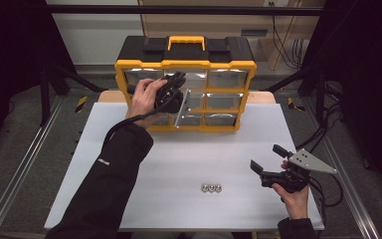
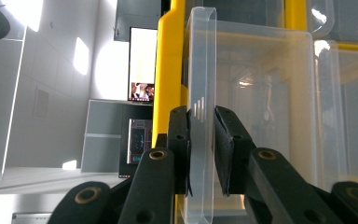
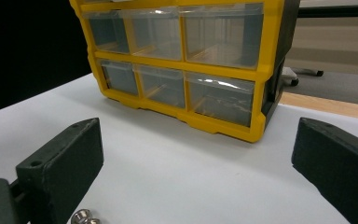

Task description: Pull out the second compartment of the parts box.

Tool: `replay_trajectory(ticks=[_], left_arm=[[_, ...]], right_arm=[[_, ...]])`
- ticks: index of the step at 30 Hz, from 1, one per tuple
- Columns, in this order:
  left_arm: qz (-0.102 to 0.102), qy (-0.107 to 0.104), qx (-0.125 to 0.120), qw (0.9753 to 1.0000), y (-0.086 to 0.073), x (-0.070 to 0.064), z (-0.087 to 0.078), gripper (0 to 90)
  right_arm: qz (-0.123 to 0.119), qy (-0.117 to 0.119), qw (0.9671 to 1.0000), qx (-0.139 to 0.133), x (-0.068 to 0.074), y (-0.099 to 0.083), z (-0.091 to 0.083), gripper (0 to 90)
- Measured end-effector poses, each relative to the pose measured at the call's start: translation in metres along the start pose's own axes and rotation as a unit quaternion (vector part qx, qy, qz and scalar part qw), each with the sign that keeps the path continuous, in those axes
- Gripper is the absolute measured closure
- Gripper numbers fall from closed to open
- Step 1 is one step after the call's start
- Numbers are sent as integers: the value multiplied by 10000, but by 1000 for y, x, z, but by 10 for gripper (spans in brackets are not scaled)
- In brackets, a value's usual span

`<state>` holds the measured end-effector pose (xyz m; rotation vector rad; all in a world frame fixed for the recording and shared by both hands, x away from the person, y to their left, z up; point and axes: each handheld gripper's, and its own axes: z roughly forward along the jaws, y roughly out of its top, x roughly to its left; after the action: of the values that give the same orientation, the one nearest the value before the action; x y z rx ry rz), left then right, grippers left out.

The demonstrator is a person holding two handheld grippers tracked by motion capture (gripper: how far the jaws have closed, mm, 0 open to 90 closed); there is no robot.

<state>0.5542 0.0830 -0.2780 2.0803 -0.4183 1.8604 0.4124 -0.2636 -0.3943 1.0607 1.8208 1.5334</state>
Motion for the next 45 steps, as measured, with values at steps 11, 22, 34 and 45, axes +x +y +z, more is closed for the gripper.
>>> replay_trajectory(ticks=[11,22,34,45], left_arm=[[27,73,-58,10000,4,-4,-11,768],[76,127,-89,9999,9,-6,-25,770],[103,167,-137,9997,15,-8,-43,772],[131,167,-111,9997,18,-13,-52,769]], right_arm=[[7,1,10000,-23,0,1,-2,25],[5,-7,10000,-21,0,1,-2,25],[31,-10,10000,-19,0,1,-3,25],[20,-13,10000,-39,1,1,-2,25]])
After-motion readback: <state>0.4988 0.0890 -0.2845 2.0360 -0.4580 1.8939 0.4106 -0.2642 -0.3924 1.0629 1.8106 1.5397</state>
